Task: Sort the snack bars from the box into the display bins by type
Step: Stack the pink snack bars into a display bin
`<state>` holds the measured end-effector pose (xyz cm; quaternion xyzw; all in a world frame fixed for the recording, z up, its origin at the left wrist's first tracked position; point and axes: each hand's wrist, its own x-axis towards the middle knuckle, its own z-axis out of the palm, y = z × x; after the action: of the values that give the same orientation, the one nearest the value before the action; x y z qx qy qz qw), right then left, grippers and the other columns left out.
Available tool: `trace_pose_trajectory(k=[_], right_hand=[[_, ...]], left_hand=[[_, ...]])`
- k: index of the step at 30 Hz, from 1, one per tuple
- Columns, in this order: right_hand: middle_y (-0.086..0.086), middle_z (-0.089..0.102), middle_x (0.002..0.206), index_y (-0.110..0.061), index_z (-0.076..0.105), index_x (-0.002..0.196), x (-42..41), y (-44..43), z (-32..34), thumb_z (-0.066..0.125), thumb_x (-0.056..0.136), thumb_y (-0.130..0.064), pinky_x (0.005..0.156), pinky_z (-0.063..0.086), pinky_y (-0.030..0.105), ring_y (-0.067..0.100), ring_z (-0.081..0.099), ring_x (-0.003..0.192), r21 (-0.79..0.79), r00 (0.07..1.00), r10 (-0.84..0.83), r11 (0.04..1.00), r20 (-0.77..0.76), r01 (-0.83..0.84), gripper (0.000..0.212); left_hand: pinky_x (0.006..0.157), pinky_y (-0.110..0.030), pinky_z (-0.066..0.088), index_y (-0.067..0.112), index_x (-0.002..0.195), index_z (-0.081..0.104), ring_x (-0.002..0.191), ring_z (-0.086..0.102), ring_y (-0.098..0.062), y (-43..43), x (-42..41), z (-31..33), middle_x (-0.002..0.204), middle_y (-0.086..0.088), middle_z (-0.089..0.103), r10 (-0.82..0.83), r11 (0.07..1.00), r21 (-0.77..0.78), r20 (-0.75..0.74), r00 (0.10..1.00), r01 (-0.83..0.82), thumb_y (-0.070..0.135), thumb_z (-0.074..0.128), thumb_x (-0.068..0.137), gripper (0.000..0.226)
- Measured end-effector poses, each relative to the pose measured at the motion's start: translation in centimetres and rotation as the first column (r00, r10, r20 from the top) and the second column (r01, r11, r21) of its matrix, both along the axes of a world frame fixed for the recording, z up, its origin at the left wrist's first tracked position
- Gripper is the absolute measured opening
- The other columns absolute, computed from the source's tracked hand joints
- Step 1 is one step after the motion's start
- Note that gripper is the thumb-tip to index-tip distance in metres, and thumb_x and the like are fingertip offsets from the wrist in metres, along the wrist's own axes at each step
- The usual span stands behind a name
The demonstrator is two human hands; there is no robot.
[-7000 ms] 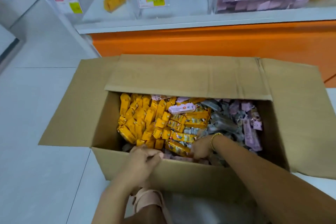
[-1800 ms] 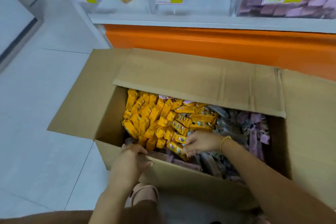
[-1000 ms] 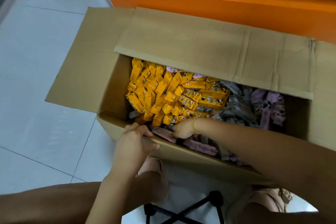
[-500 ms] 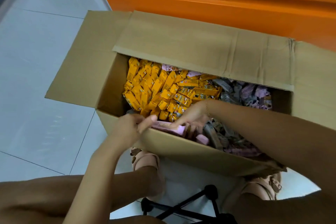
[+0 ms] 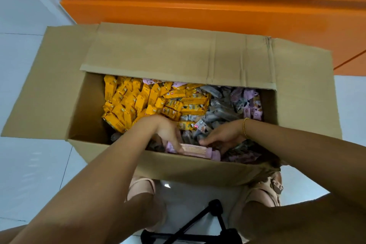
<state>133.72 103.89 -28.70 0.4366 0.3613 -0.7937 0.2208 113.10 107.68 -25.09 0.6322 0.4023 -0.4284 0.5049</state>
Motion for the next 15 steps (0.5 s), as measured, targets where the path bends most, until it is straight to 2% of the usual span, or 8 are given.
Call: trace_pose_trajectory(k=[3,4,6,8,10,12,13,15], right_hand=[[0.019,0.059,0.086,0.007,0.063,0.107,0.0,-0.9,-0.5,0.058,0.095,-0.027,0.072,0.051,0.025,0.016,0.055,0.079,0.230,0.991,-0.052,0.973,0.121,0.023,0.036],[0.016,0.055,0.075,0.009,0.063,0.108,-0.2,-1.3,-0.5,0.062,0.092,-0.025,0.059,0.048,0.021,0.013,0.051,0.067,0.308,0.986,-0.047,0.951,0.158,-0.004,0.037],[0.005,0.051,0.065,0.007,0.066,0.096,-0.5,-1.7,-0.7,0.068,0.087,-0.020,0.047,0.041,0.019,0.011,0.046,0.056,0.375,0.977,-0.036,0.926,0.212,-0.047,0.028],[0.001,0.058,0.061,-0.002,0.062,0.082,-0.3,-1.2,-0.3,0.067,0.087,-0.013,0.052,0.049,0.020,0.013,0.054,0.065,0.204,0.981,-0.027,0.979,0.194,-0.014,0.014],[0.000,0.069,0.072,-0.006,0.063,0.087,0.3,-0.4,0.6,0.071,0.081,-0.013,0.070,0.056,0.024,0.015,0.063,0.077,-0.037,0.982,-0.180,0.983,0.057,0.182,0.012],[0.004,0.072,0.088,-0.005,0.069,0.097,1.3,0.5,1.4,0.090,0.056,-0.017,0.070,0.057,0.026,0.014,0.069,0.078,-0.134,0.875,-0.481,0.872,-0.051,0.472,0.047],[0.004,0.072,0.092,-0.006,0.070,0.098,1.5,0.5,2.3,0.094,0.047,-0.018,0.067,0.057,0.026,0.014,0.070,0.079,-0.162,0.810,-0.572,0.818,-0.125,0.552,0.058],[0.004,0.073,0.093,-0.006,0.069,0.102,0.8,0.7,4.4,0.088,0.057,-0.019,0.067,0.058,0.027,0.013,0.070,0.079,-0.141,0.725,-0.645,0.762,-0.240,0.631,0.051]], left_hand=[[0.067,-0.026,0.048,0.019,0.095,0.064,0.077,0.058,-0.016,0.4,-2.4,1.1,0.091,-0.003,0.062,0.181,0.968,0.166,0.060,0.982,-0.188,0.034,0.075,0.079,0.024],[0.063,-0.026,0.047,0.020,0.094,0.063,0.076,0.057,-0.016,0.3,-3.2,1.7,0.090,-0.001,0.061,0.246,0.936,0.232,0.104,0.964,-0.264,0.027,0.077,0.078,0.023],[0.061,-0.025,0.051,0.021,0.094,0.060,0.079,0.059,-0.014,-0.5,-4.6,2.9,0.091,0.003,0.059,0.449,0.831,0.243,0.236,0.862,-0.500,0.008,0.076,0.077,0.026],[0.061,-0.023,0.054,0.024,0.092,0.061,0.080,0.063,-0.010,-1.5,-5.5,4.4,0.092,0.004,0.060,0.589,0.707,0.198,0.365,0.721,-0.679,-0.003,0.072,0.078,0.032],[0.060,-0.019,0.051,0.024,0.090,0.062,0.073,0.062,-0.007,-2.5,-6.2,5.7,0.091,0.002,0.062,0.584,0.615,0.250,0.493,0.645,-0.748,-0.009,0.069,0.078,0.036],[0.064,-0.016,0.049,0.023,0.090,0.062,0.076,0.058,-0.007,-3.4,-6.6,6.9,0.092,0.001,0.063,0.548,0.534,0.305,0.586,0.597,-0.789,-0.012,0.067,0.077,0.038],[0.068,-0.016,0.048,0.023,0.092,0.063,0.079,0.058,-0.006,-3.7,-6.6,7.4,0.094,0.001,0.064,0.548,0.498,0.293,0.623,0.558,-0.816,-0.013,0.067,0.076,0.039],[0.072,-0.019,0.050,0.022,0.096,0.064,0.084,0.061,-0.007,-4.3,-6.2,8.1,0.096,-0.001,0.065,0.600,0.439,0.177,0.672,0.434,-0.881,-0.012,0.066,0.079,0.038]])
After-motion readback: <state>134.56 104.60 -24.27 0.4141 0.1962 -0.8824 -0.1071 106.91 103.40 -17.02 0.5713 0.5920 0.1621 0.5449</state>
